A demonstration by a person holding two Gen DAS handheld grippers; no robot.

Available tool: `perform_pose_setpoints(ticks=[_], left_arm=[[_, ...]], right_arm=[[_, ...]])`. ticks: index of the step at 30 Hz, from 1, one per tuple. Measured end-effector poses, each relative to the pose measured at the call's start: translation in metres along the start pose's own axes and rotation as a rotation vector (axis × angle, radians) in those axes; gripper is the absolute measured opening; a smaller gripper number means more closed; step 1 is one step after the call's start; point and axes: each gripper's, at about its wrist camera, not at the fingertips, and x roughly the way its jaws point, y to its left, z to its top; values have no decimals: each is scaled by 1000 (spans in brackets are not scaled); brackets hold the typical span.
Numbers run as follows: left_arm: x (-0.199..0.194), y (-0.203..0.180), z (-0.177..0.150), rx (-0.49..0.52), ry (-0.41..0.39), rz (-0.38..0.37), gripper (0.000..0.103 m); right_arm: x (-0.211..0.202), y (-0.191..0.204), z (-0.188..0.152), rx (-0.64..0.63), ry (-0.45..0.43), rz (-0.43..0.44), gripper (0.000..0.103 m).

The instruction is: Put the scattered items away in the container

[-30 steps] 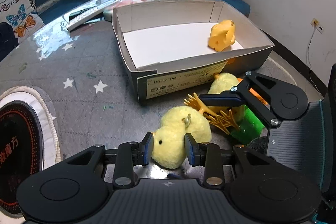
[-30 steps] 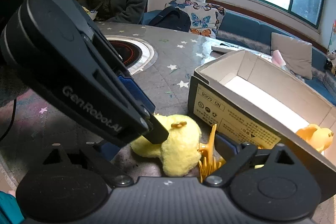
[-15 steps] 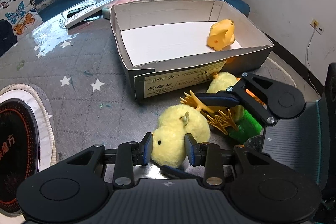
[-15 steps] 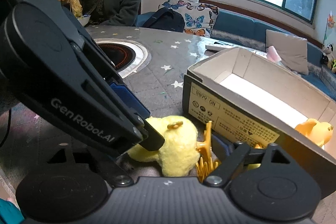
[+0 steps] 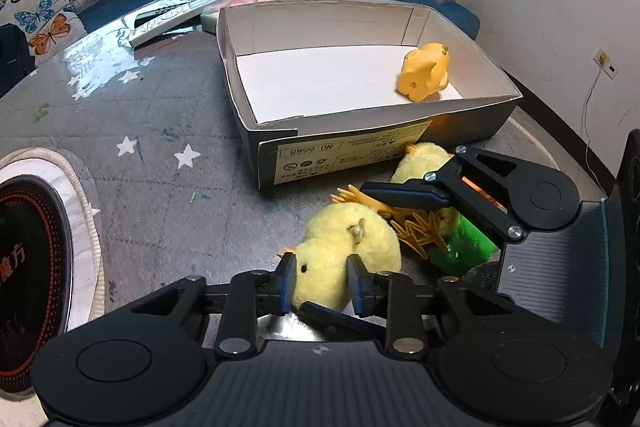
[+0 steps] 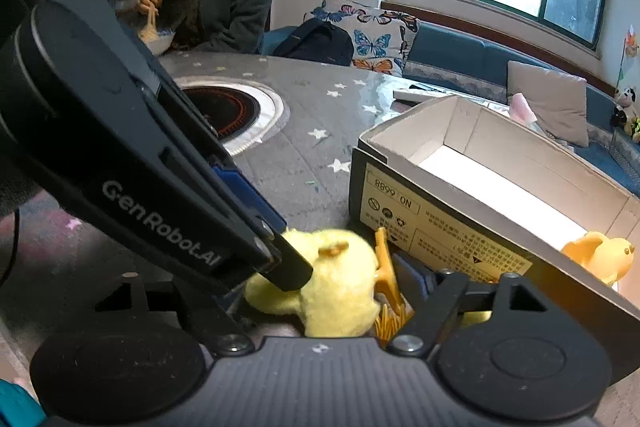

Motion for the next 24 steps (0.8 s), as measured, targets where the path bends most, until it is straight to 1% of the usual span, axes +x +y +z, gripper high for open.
perform_pose_setpoints(ticks=[4,9,13,15,17,20,23,24], left_arm=[[0,-4,-3,22,0,14,27],[1,-1,-2,22,1,1,31],[4,2,-2,24,5,-12,35],[5,2,0,28,11,-16,37],[8,1,0,37,24,-17,40],[7,2,1,49,31,-14,40],[6,3,3,47,36,-7,40],[5,3,4,51,33,-3,38]], right_arm=[[0,2,-2,-5,-2,-1,80],[3,1,-3,-3,3,-6,90],[4,4,-6,-32,16,-17,92],[6,4,-6,-40,21,-16,95],[8,6,-6,-51,23,-25,95],[5,7,-7,-37,4,-48,95],[-6,4,-9,4,-18,-25,95],[-10,5,-9,0,-24,-31,95]])
